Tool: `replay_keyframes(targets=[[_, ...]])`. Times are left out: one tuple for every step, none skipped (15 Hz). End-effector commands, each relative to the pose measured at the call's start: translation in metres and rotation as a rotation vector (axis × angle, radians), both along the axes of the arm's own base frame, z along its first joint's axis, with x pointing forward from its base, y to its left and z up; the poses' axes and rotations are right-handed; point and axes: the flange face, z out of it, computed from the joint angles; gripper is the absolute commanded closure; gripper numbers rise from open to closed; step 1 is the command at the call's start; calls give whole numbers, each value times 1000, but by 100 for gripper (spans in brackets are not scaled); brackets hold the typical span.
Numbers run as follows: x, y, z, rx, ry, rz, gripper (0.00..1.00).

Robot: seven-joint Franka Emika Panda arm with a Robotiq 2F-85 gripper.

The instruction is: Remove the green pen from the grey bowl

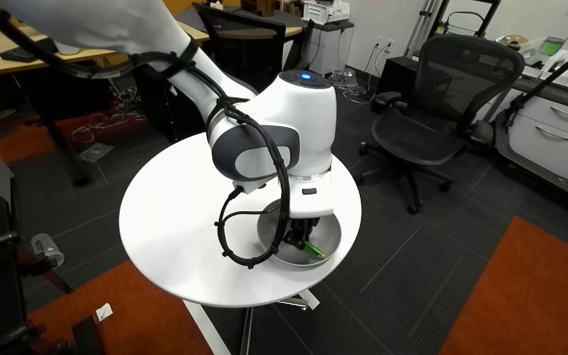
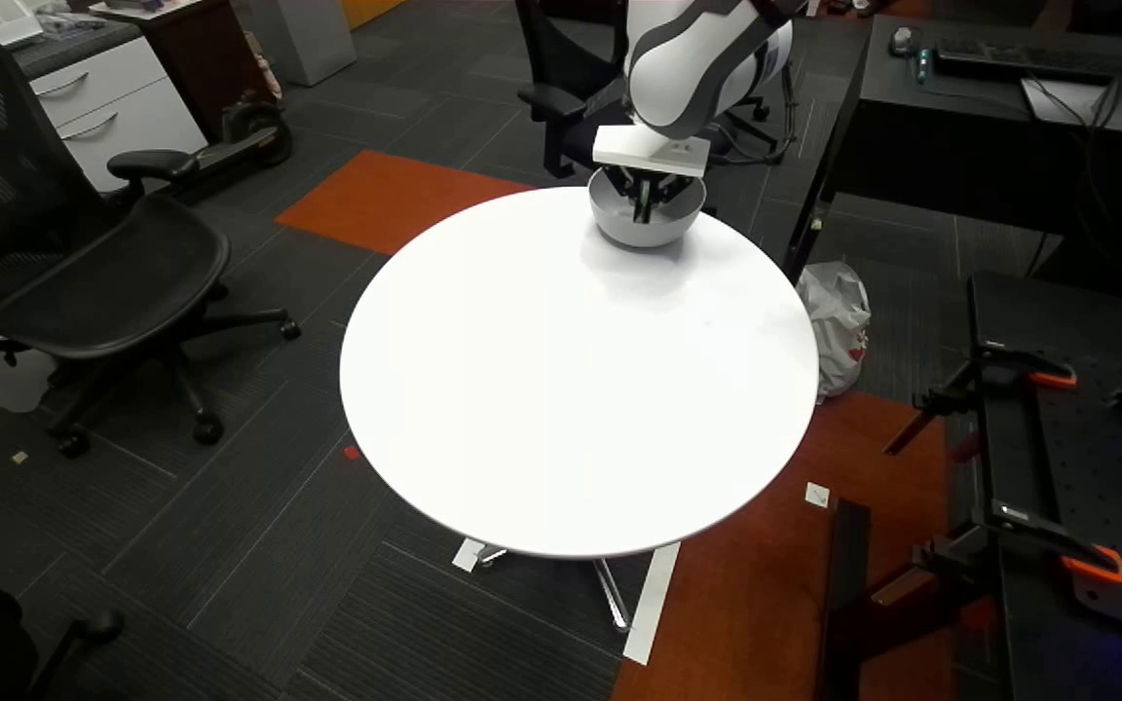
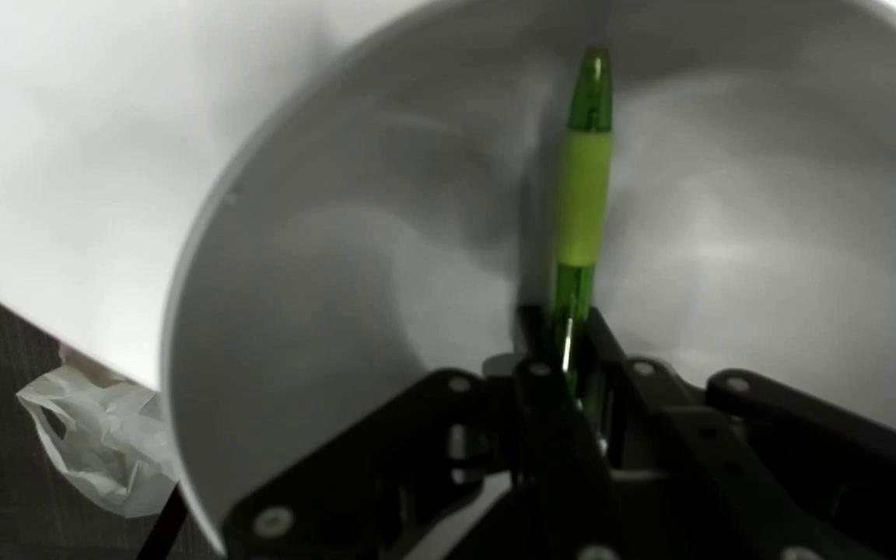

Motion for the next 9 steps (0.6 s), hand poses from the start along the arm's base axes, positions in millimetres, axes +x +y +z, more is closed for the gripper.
replay_keyframes(targets=[[3, 6, 42, -36, -70, 26, 97], [3, 10, 60, -60, -104, 42, 97], [4, 12, 75, -83, -135, 55, 97], [3, 16, 93, -107, -168, 71, 97], [3, 19, 110, -129, -197, 84, 97], [0, 26, 128, -152, -229, 105, 97], [-2, 32, 143, -169, -252, 128, 97], [-5, 41, 158, -183, -276, 150, 97], [-10, 54, 169, -186, -300, 181, 97]])
